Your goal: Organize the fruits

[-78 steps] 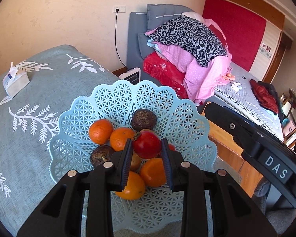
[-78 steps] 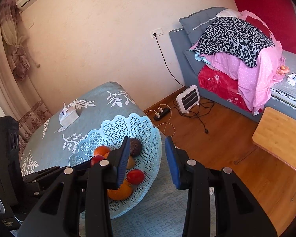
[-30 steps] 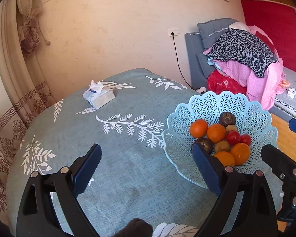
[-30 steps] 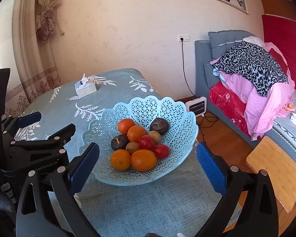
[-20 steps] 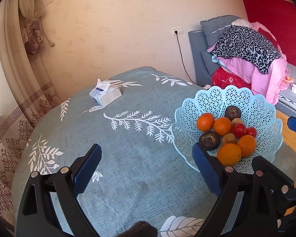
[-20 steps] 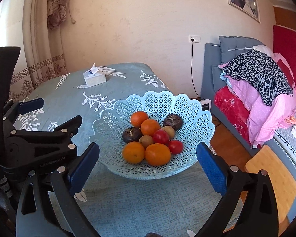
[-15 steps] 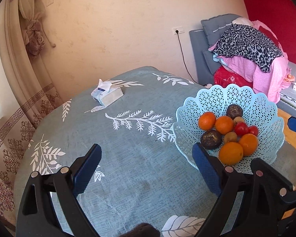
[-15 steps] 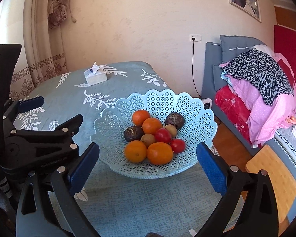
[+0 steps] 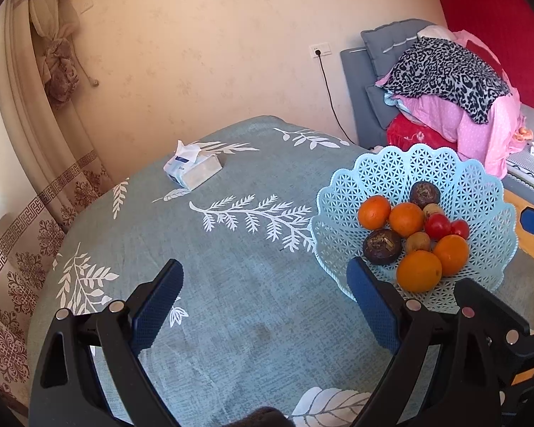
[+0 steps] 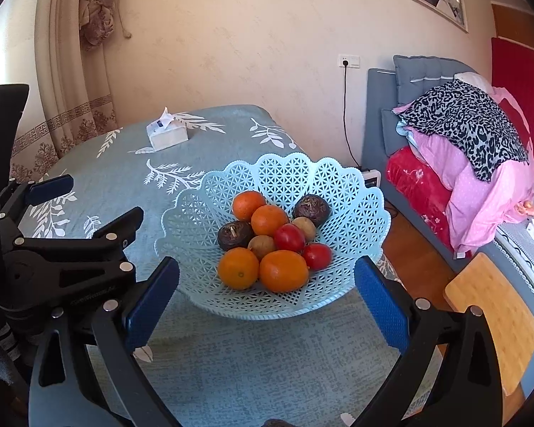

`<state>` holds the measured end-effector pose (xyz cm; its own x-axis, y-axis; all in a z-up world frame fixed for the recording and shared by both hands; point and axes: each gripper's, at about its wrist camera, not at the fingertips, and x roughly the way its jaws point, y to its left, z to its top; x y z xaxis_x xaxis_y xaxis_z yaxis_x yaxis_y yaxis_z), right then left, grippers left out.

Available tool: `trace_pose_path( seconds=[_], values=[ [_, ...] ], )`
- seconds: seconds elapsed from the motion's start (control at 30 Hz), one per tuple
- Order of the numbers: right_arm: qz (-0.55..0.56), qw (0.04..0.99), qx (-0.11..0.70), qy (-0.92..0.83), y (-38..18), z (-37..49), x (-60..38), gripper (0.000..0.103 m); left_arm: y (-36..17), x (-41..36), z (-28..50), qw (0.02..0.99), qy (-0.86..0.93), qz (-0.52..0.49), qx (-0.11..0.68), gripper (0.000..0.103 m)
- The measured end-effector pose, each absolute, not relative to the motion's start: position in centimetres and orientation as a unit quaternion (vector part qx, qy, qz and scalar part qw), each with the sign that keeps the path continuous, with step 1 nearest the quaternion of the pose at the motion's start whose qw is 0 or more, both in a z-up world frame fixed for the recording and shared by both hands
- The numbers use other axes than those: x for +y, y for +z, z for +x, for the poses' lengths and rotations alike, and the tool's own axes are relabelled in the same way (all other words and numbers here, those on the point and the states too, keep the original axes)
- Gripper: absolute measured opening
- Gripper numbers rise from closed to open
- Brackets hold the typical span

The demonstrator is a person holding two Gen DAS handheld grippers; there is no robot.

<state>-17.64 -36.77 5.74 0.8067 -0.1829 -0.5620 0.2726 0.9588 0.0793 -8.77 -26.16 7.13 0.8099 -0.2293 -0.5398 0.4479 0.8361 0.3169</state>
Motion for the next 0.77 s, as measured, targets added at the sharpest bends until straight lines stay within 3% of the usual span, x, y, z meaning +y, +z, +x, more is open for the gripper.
trace_pose_path(
  seconds=[0.4,0.77],
  values=[
    [0.082,0.946,0.289,-0.121,5.68,-17.7,-36.86,0.1,7.36,-26.26,-9.49,0.931,-0.176,0.232,0.218,0.092],
    [0.085,0.946,0.29,-0.12,5.78,-17.63,-36.73,0.1,7.25,-25.37,-8.69,0.928,-0.171,0.219,0.247,0.092]
  ],
)
